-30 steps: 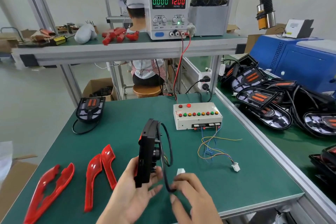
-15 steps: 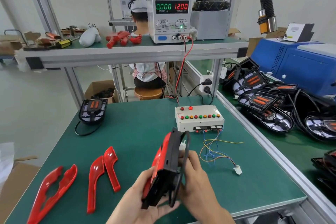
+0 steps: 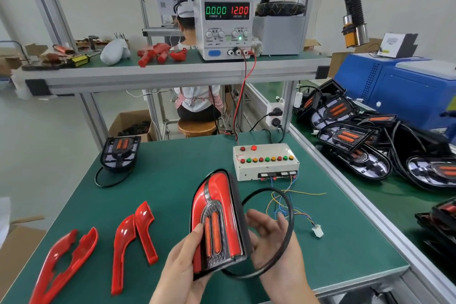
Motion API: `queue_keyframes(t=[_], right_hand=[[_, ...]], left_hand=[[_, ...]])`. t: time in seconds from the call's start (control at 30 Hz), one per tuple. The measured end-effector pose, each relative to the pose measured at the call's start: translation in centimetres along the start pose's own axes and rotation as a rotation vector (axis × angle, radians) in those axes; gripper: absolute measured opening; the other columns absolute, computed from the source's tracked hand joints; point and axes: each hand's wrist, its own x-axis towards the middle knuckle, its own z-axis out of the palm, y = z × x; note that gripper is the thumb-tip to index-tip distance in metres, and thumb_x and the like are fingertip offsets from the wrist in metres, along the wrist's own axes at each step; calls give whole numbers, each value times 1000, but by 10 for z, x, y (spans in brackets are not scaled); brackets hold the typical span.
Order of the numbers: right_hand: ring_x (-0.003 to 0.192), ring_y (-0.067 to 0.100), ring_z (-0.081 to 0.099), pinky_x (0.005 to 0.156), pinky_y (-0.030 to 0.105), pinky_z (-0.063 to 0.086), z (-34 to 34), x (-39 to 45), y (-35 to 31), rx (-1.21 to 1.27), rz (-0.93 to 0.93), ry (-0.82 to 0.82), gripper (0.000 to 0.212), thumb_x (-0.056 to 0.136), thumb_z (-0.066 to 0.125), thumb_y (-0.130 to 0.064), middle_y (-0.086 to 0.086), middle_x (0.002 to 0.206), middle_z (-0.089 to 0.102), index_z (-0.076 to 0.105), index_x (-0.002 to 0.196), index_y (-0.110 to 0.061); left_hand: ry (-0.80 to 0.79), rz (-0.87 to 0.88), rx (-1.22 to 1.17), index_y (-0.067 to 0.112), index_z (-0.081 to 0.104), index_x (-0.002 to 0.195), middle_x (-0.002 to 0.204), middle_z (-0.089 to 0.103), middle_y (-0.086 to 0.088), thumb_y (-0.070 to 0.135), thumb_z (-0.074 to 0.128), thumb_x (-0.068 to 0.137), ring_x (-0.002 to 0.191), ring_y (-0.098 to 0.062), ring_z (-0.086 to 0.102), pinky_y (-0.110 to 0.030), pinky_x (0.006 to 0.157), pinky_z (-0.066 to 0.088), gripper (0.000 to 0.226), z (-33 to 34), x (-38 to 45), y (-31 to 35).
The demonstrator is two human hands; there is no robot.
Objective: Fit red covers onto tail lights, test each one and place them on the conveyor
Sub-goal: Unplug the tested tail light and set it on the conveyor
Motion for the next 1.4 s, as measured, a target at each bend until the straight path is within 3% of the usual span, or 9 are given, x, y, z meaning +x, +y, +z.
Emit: queue_keyframes(t=[0.07, 0.13, 0.23, 0.4, 0.6, 0.73, 0.87, 1.13, 1.4], right_hand=[[80, 37, 73, 77, 47, 55, -12, -8, -5, 38, 11, 21, 75, 80, 46, -62, 21, 99, 74, 71, 107, 3], [85, 36, 74, 85, 47, 51, -20, -17, -5, -77, -13, 107, 70, 86, 41, -67, 15, 98, 77, 70, 112, -9], [85, 17, 77, 85, 41, 52, -16, -36, -5, -397, -237, 209, 26, 104, 50, -27, -5, 98, 79, 57, 129, -25], [94, -18, 63, 86, 13, 41, -15, -37, -13, -736, -342, 199, 46, 93, 67, -23, -31, 103, 71, 53, 137, -31], [104, -6, 67, 90, 15, 50, -18, -31, -16, -768, -315, 85, 52, 87, 75, -17, -17, 114, 73, 58, 134, -33], [101, 1, 70, 80, 8, 50, -21, -35, -22, -743, -313, -13, 36, 92, 69, -10, -10, 105, 77, 66, 125, -24], [106, 6, 70, 82, 8, 49, -26, -40, -34, -686, -342, -67, 41, 86, 70, -29, -6, 112, 77, 67, 127, -23], [124, 2, 60, 105, 31, 43, -46, -50, -74, -649, -345, -64, 43, 93, 66, -44, -18, 132, 66, 58, 135, -47], [103, -2, 68, 89, 25, 53, -106, -41, -141, -819, -540, 381, 25, 104, 52, -32, -18, 112, 73, 65, 125, -38]], left_hand=[[-2, 95, 41, 12, 81, 104, 110, 76, -20, 33, 67, 85, 97, -30, 76, -32, 69, 62, 33, 6, -2, 1], [59, 207, 148, 19, 82, 101, 108, 78, -14, 30, 63, 93, 100, -28, 76, -33, 78, 61, 23, 11, -1, 2], [131, 330, 403, 28, 80, 94, 96, 80, -2, 30, 59, 101, 93, -19, 75, -37, 84, 54, 22, 13, -2, -4], [115, 382, 694, 26, 71, 89, 79, 75, 9, 35, 63, 97, 73, -6, 68, -8, 61, 46, 14, 25, -9, -14], [74, 413, 716, 29, 68, 100, 86, 75, 19, 23, 62, 99, 82, 5, 68, -4, 67, 45, 9, 37, -14, -16], [-35, 430, 710, 30, 69, 106, 90, 76, 14, 37, 60, 93, 85, 1, 70, -6, 70, 47, 17, 42, -14, -16], [-123, 462, 716, 29, 69, 109, 94, 77, 10, 49, 55, 87, 87, -4, 72, -11, 74, 51, 32, 51, -8, -17], [-194, 445, 682, 37, 67, 112, 103, 75, 15, 60, 51, 89, 97, -2, 70, -16, 79, 51, 36, 97, 10, -29], [-328, 334, 754, 28, 66, 101, 98, 69, 6, 58, 45, 101, 91, -8, 67, -37, 79, 54, 37, 201, 36, -88]])
